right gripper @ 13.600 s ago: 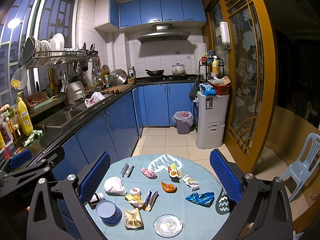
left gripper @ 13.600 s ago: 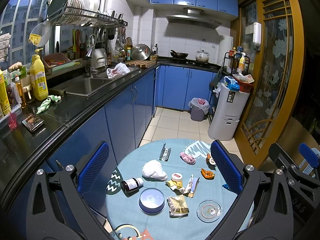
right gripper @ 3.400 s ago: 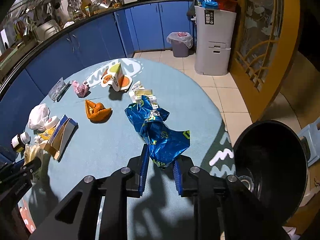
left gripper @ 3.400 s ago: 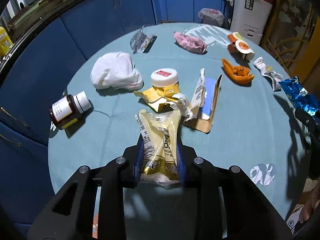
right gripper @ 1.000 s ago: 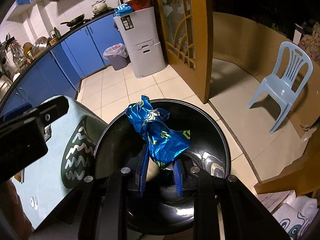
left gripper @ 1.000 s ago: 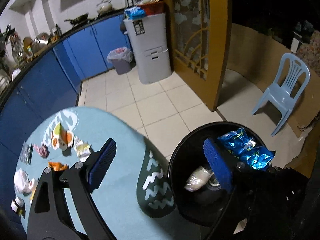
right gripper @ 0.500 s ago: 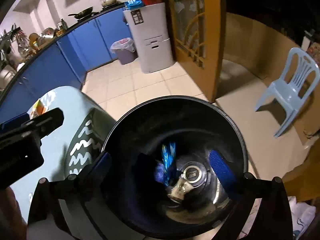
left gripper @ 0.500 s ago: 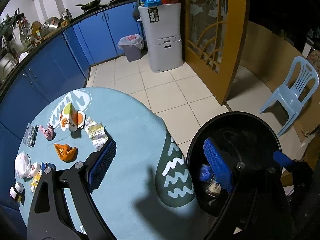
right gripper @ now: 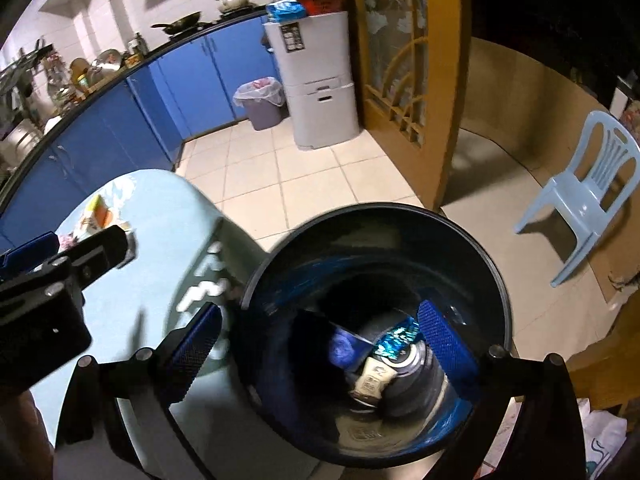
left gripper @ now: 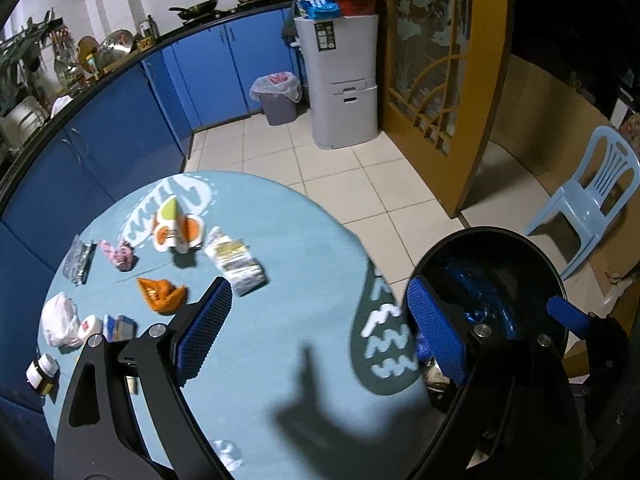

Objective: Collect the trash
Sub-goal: 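Move both open tools back over the table items, then grasp the white-blue paper carton with the right tool while the left tool grasps the brown medicine bottle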

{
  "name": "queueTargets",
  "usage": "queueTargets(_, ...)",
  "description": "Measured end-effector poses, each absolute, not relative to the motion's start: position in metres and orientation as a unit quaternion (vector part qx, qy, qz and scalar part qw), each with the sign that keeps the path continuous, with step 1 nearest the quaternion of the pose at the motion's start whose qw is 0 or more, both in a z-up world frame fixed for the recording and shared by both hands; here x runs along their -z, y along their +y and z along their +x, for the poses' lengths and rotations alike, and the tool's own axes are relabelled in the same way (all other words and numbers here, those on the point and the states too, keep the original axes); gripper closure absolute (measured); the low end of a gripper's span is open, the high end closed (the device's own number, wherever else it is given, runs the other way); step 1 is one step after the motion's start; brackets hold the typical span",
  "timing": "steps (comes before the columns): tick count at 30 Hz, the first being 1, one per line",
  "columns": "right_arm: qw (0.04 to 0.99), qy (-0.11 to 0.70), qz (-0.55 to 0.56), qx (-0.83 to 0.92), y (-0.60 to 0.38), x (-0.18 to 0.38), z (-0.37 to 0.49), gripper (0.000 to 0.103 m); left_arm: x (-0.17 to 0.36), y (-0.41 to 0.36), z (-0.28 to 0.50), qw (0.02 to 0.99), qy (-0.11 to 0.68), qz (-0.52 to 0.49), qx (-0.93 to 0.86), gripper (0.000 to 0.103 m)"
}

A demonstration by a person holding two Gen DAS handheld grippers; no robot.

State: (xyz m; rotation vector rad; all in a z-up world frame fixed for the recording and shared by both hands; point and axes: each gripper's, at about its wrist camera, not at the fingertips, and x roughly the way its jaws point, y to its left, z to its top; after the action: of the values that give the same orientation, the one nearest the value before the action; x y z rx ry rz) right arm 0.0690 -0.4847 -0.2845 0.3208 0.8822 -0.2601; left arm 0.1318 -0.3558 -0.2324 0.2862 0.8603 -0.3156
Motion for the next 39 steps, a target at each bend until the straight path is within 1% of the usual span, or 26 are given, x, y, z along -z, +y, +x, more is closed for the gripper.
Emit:
queueTargets(9,0.897,0.421,0.119,0.065,-0.418,0.266,0.096,0.007,0.216,-0.285,0.138,0.902,0.404,0.109,0.102,0.013)
queueTargets(19,0.889,0.443,0.114,-0.015,-0.328,0.264,0.124,0.007,0.212,-0.168,0.143,0.912,0.401,0.087,0.009,0.013)
queueTargets(24,0.892,0.443,0.084,-0.036,-0.269,0.260,0.139,0.007,0.211,-0.101,0.146,0.915,0.394,0.078,-0.039,0.013)
queueTargets(31,0.891,0.447,0.069,-0.030,-0.211,0.263,0.159,0.007,0.227,-0.014,0.151,0.908,0.402,0.067,-0.094,0.013)
queueTargets(39,0.882,0.467,0.060,0.005,-0.191,0.274,0.179,0.007,0.250,0.029,0.169,0.895,0.431,0.049,-0.104,0.013)
